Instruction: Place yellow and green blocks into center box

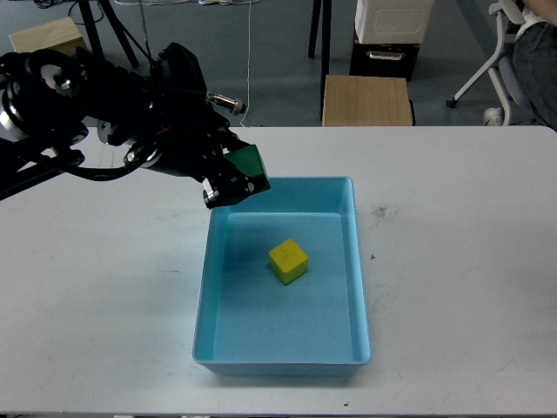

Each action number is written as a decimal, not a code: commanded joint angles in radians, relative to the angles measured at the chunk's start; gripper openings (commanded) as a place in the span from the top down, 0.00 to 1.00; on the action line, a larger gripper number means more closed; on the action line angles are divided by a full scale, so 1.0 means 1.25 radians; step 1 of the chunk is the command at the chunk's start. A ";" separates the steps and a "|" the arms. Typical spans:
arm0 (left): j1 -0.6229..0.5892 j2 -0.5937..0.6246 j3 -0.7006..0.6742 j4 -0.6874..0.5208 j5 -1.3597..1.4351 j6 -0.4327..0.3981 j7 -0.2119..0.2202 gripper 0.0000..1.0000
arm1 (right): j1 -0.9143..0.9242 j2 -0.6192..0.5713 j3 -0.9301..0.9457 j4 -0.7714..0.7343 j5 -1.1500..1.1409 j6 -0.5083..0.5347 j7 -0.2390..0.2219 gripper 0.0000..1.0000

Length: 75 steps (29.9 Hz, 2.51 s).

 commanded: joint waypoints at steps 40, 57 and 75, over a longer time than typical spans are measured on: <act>0.090 -0.186 0.055 0.162 -0.034 0.000 0.000 0.05 | -0.039 0.010 0.014 -0.013 0.000 -0.006 0.002 0.01; 0.282 0.033 -0.349 0.051 -0.479 0.000 0.000 0.00 | 0.078 0.011 -0.221 -0.016 -0.002 0.009 -0.007 0.01; 0.750 0.084 -0.625 0.070 -1.544 0.096 0.000 0.00 | 0.185 0.300 -0.341 -0.141 0.198 0.011 -0.031 0.01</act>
